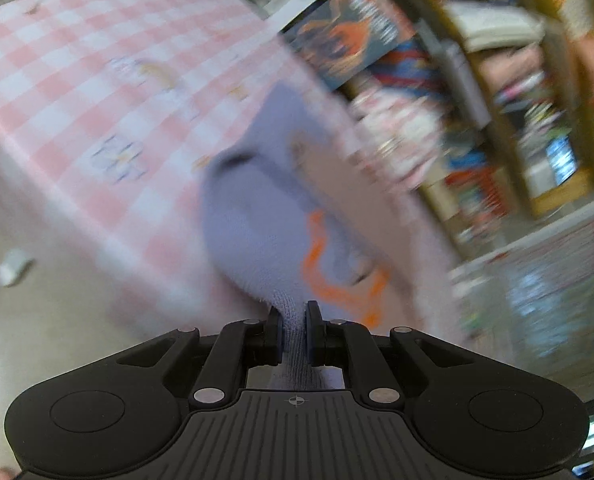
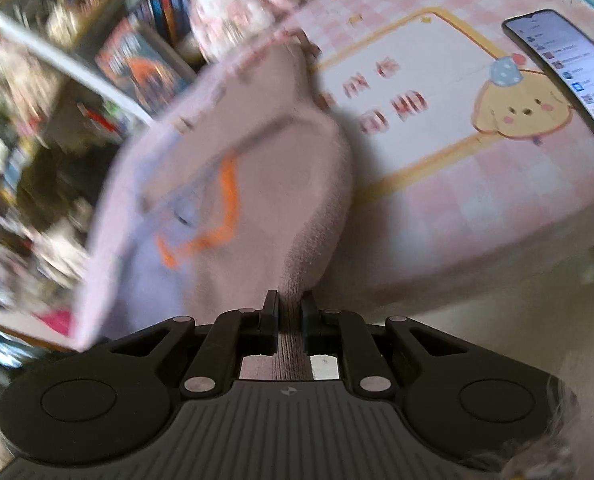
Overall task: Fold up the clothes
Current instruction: 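Lift the hem with both tools and fold it toward the collar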
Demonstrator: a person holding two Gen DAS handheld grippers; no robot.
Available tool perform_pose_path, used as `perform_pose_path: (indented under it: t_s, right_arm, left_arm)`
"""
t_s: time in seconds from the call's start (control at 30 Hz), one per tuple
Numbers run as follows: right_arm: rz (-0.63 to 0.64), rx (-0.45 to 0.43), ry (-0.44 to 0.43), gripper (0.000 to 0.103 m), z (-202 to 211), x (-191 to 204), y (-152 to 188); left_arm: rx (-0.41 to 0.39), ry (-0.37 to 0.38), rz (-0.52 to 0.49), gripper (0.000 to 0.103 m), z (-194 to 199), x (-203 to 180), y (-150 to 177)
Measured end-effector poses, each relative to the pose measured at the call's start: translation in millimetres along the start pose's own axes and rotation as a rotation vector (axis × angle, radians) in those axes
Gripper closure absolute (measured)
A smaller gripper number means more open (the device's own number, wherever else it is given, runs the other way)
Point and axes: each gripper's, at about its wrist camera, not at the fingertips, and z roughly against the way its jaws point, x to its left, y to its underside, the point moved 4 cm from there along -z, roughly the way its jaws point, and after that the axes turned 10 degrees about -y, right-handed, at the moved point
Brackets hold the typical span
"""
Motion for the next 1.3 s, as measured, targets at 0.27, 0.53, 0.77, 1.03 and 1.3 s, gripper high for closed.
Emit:
perform_pose_path:
  t_s: [0.27, 0.53, 0.77, 1.03, 1.3]
  right_arm:
    - [-0.129, -0.214, -0.222, 0.094, 6.7, 23.1, -73.1]
    - [-0.141, -0.329, -0.231, 0.094, -23.0, 38.3, -139.9]
    - [-0.171, -0.355, -0.174, 0.094, -63.0, 31.9, -171.6]
    - [-0.225, -0.331, -0.079, 0.093, -105.1, 10.7, -188.8]
    - [-0.16, -0.344, 0.004, 0.059, -123.4, 13.3, -199.8]
  left_arm:
    - [-0.123, 0.205, 0.063, 0.094, -15.6, -43.1, -76.6]
    - [-0.097, 0.203, 0.034, 0.094, -66.3, -70.8, -135.5]
    - [-0.03, 0.145, 0.04, 0.094, -115.9, -65.9, -163.8]
    - [0.059, 0.028, 0.041, 0.091, -159.0, -46.7, -171.9]
    - [0.023, -0.102, -0.066, 0.056, -154.6, -31.1, -185.1]
